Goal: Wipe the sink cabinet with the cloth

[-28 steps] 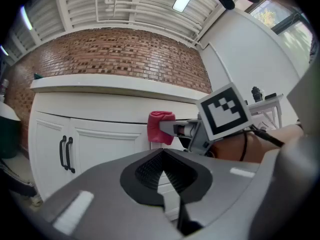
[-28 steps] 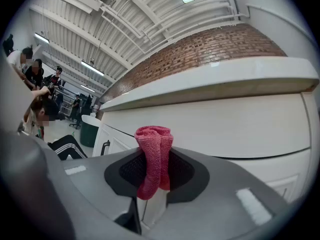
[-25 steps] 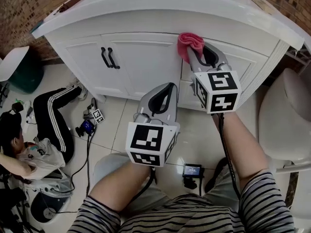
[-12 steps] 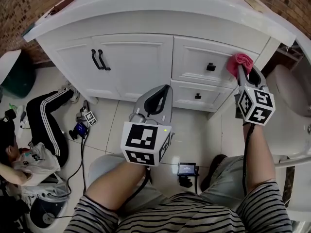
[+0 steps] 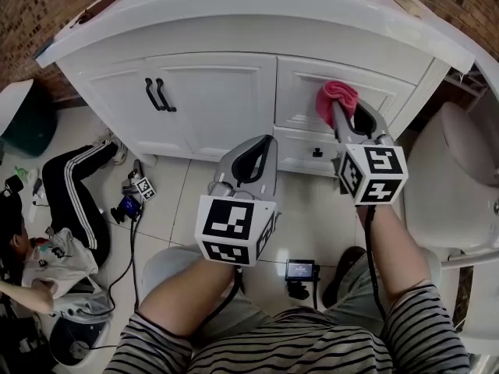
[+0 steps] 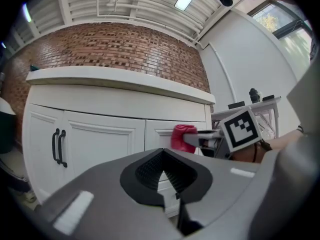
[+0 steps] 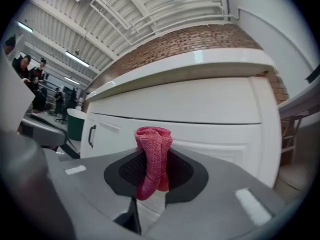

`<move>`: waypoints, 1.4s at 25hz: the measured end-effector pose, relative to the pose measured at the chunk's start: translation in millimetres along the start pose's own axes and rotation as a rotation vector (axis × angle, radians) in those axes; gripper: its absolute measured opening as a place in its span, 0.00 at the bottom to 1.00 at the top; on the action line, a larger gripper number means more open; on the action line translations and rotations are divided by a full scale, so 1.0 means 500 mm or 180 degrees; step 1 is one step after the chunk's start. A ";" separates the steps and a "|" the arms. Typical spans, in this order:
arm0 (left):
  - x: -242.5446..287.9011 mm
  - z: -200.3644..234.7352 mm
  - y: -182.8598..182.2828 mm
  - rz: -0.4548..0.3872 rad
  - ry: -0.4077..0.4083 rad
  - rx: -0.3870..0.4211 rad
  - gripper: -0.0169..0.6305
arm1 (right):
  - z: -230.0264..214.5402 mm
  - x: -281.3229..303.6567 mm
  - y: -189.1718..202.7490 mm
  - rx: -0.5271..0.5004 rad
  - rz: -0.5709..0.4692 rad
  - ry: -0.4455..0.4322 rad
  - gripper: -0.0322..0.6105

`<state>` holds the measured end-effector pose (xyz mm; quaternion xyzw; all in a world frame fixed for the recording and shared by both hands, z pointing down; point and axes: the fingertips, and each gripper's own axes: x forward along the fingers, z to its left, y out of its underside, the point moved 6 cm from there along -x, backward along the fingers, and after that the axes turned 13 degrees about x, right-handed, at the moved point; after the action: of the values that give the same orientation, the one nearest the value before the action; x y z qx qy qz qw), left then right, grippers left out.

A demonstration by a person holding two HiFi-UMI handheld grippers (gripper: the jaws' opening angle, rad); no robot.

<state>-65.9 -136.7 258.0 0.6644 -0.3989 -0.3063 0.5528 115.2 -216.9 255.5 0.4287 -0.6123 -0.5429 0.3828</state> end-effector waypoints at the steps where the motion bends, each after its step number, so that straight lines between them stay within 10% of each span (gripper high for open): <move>1: 0.001 0.003 0.003 0.0014 -0.0018 0.0000 0.03 | 0.038 0.029 0.020 -0.0072 0.0073 -0.0138 0.20; 6: -0.002 0.014 0.012 0.0065 -0.0114 0.0046 0.03 | 0.127 0.110 0.081 -0.0338 0.0271 -0.0392 0.19; 18: 0.008 0.010 0.027 0.0116 -0.0046 0.0061 0.03 | -0.053 -0.006 0.065 -0.0211 0.0105 0.0095 0.19; 31: 0.015 -0.012 0.019 0.0108 0.0043 0.0048 0.03 | -0.266 -0.127 0.071 0.0025 0.0217 0.1190 0.19; 35: 0.004 -0.014 0.012 0.0062 0.0070 0.0066 0.03 | -0.197 -0.117 0.095 0.0324 0.0218 0.0791 0.19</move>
<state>-60.0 -135.5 265.2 0.6695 -0.4024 -0.2895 0.5532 221.9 -192.9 313.8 0.4904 -0.6011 -0.4405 0.4517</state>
